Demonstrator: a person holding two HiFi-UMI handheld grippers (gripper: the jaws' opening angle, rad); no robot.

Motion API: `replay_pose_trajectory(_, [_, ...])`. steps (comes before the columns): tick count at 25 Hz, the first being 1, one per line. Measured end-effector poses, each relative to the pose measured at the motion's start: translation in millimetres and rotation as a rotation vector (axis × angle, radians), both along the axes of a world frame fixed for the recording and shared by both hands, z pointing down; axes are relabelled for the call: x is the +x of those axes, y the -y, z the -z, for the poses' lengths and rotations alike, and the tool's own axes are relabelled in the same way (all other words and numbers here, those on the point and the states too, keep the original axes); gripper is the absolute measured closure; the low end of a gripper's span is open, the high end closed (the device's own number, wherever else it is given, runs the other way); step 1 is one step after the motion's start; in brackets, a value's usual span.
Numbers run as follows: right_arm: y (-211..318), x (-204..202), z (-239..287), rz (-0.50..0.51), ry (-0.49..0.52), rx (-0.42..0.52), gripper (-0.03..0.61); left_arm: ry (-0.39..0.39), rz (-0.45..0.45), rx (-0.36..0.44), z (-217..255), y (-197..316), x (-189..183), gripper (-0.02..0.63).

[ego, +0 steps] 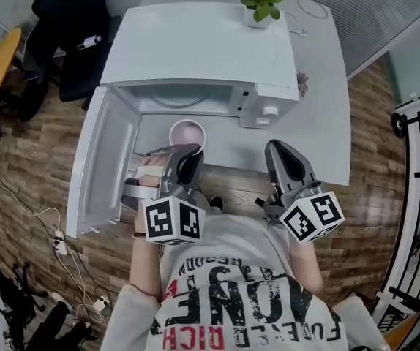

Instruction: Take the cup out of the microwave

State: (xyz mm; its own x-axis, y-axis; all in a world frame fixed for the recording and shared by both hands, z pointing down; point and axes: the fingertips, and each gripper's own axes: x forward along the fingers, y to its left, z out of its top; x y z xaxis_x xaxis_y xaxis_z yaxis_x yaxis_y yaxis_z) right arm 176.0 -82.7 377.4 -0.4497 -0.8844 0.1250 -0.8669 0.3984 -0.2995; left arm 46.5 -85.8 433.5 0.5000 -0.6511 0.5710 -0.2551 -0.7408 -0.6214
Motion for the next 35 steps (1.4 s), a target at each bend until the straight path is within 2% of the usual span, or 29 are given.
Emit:
replay_pose_trajectory(14, [7.9, -5.9, 6.1, 0.004, -0.014, 0.012, 0.557, -0.081, 0.049, 0.001, 18.6, -6.9, -9.3, 0.574])
replay_pose_trajectory(35, [1.9, -70.2, 15.5, -0.007, -0.016, -0.005, 0.557, -0.168, 0.011, -0.023, 25.9, -14.2, -60.2, 0.574])
